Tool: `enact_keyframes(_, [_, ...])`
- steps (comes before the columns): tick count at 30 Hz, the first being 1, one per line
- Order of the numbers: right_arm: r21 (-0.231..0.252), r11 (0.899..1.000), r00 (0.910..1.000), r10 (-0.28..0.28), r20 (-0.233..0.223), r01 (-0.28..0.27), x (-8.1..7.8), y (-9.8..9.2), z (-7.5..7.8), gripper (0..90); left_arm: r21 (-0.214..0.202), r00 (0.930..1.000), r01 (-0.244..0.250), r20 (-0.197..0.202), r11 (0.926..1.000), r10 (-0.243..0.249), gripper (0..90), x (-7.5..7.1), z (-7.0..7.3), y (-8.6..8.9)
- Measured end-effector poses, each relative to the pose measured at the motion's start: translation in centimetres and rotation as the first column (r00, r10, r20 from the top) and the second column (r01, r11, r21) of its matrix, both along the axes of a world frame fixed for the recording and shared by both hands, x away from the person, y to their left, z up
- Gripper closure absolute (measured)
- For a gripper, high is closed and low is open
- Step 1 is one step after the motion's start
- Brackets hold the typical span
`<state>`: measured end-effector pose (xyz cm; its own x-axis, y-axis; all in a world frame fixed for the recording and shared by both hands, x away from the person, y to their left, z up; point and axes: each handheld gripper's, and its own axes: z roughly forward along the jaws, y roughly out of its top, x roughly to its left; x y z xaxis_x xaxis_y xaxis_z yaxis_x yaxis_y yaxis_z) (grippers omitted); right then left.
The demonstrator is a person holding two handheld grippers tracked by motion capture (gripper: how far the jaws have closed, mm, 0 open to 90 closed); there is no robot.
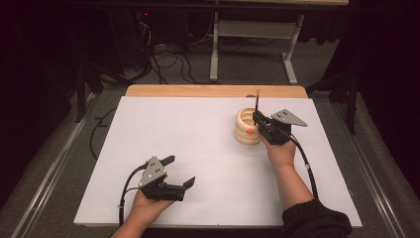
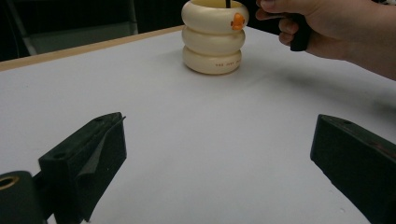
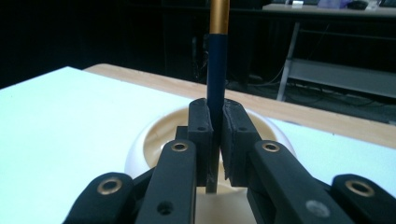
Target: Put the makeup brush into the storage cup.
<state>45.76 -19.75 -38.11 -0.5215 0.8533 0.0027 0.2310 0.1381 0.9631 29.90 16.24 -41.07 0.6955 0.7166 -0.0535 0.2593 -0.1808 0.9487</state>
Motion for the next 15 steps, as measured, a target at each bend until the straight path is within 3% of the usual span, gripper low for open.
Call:
enact_keyframes(13, [0.009,1.000,1.0000,-0.007,-0.002,0.007,0.12,-0.15,-0.13,85.0,0.004,1.0000,0.005,0.000,1.0000,-0.005,4.1,-0.06,-0.03,-0.19])
enact_keyframes(15, [0.009,1.000,0.9999,-0.012,0.000,0.012,0.20,-0.21,-0.08,81.8,0.002,1.0000,0.004,0.002,1.0000,-0.004,4.0,-0.07,-0.01,-0.17])
